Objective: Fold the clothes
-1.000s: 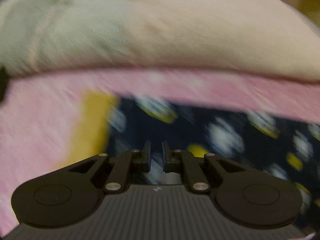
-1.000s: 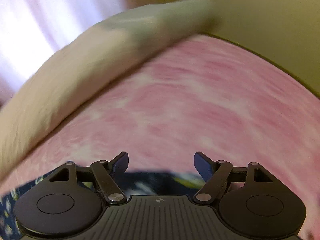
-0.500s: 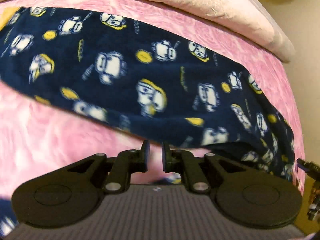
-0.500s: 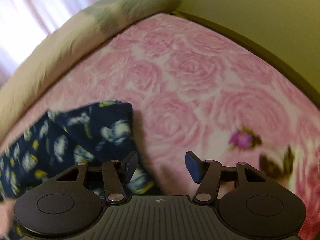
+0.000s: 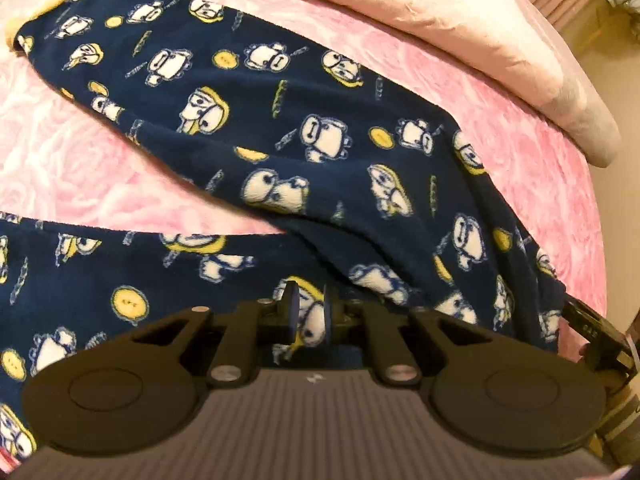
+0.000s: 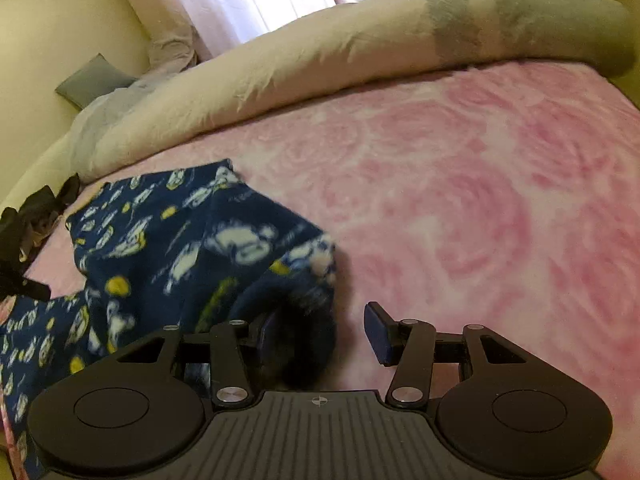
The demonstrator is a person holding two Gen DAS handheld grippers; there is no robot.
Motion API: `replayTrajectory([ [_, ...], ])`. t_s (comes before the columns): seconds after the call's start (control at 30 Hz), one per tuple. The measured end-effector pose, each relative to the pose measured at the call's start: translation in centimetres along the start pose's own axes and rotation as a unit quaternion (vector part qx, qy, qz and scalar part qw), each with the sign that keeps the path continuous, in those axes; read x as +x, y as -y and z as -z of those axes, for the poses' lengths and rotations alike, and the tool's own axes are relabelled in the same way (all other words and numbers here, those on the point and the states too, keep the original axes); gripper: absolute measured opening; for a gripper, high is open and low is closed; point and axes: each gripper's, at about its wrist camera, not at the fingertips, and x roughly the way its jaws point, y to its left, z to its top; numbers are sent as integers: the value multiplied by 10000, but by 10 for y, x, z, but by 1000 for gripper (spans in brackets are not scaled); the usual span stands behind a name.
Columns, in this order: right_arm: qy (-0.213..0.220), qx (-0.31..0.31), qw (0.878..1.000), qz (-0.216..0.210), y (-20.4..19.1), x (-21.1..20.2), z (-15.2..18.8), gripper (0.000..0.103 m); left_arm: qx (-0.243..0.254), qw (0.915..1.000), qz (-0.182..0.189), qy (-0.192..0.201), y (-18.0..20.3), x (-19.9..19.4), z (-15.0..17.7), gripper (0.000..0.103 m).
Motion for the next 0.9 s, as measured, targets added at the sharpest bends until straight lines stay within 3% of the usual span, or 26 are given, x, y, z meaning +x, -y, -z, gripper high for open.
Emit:
replayTrajectory([
  [0.07,-38,112,9998,-163,5,10,-2,49,-72,9999,-81,6,4,-1,0,8],
  [0.1,-103,158,9997,-170,8,12,-3,22,-85,9999,-123,9,7,-3,1,8],
  [0.13,-168,204,9995,-177,12,14,-5,4,-70,9999,-143,20,9,-5,2,8],
  [0.23,107,497,9987,-57,31,-4,-10,5,-37,9997,-221,89,15,-7,3,8],
  [0.37,568,1361,9888,242,76,-36,-11,5,-158,9993,-305,127,16,-4,3,8],
  [0.5,255,1754,9840,156,103,-25,-5,6,-214,9992,-329,9,17,5,5,8],
  [0.53,235,1754,9842,107,105,-27,-6,9,-170,9993,-346,1,18,6,7,8],
  [0.6,76,1492,9885,218,101,-37,-13,33,-101,9992,-397,-1,19,5,9,10],
  [0.67,-77,1241,9916,363,97,-48,-18,48,-140,9990,-435,8,16,2,12,10],
  [0.77,-273,1008,9898,966,91,-69,-18,48,-264,9986,-468,-21,10,-1,17,10],
  [0.9,-89,1028,9910,851,85,-83,-32,48,-327,9980,-542,-67,3,0,25,10],
])
